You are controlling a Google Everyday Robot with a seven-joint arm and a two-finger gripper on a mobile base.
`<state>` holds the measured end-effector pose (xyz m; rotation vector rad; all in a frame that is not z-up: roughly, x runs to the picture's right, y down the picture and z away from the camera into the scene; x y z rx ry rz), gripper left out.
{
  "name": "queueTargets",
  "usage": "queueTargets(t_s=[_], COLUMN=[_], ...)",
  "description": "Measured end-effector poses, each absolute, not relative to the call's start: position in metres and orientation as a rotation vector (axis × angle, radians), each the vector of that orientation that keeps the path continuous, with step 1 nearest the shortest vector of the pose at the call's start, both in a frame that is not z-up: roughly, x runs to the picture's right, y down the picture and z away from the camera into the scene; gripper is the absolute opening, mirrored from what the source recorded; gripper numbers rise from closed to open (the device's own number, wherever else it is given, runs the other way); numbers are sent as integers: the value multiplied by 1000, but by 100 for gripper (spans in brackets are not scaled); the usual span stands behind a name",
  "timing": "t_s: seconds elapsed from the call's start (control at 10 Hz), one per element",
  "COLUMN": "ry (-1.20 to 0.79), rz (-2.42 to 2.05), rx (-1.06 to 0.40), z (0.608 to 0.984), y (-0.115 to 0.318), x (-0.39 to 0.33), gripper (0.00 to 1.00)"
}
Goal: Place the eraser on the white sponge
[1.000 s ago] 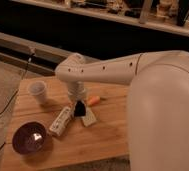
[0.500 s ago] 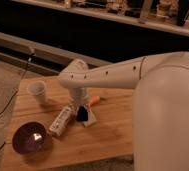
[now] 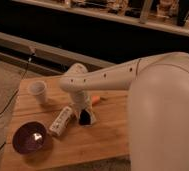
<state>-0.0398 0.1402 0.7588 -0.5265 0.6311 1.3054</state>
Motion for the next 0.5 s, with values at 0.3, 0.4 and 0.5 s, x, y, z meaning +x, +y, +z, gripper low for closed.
queueTargets(t_s=[0.3, 0.4, 0.5], ry=[650, 653, 655], rz=[1320, 1325, 1327], rx=[-542, -547, -551], z=[767, 769, 770], y=[143, 143, 143], x=[-41, -41, -41], gripper=[1, 7, 16])
